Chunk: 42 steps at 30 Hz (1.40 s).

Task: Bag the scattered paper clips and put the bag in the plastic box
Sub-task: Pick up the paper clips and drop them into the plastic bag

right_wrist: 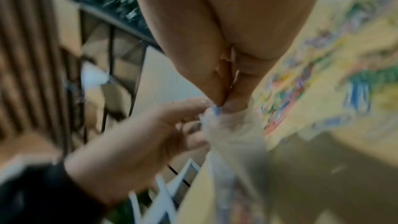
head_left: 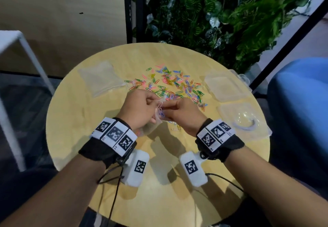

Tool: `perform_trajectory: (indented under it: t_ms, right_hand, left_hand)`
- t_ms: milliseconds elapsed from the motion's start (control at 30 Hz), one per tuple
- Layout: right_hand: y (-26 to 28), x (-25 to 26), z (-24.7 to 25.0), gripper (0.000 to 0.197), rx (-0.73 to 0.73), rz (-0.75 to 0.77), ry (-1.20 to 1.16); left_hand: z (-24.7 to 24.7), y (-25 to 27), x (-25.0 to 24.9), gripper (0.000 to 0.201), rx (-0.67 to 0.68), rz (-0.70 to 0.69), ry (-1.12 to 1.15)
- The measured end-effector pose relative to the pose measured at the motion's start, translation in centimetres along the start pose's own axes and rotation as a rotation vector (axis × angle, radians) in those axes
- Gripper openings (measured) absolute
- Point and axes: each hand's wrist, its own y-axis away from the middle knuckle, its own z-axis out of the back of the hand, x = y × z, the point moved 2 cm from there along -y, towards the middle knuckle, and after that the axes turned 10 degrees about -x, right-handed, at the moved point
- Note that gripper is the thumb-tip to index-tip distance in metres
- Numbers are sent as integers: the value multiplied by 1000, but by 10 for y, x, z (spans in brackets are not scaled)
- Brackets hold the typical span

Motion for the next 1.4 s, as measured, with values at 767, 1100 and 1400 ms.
perform_trajectory:
  t_ms: [767, 1100, 1400]
  right_hand:
    - [-78, -67, 46, 71, 36, 177, 1337]
    - [-70, -32, 37, 25, 24, 360, 1281]
    - [-41, 10, 60, 24, 99, -231, -321]
  left_hand:
    - [54, -10, 7, 12, -146, -5, 34]
    - [48, -6, 5, 12, -69, -19, -22]
    - [26, -5, 7, 13, 18, 31, -42]
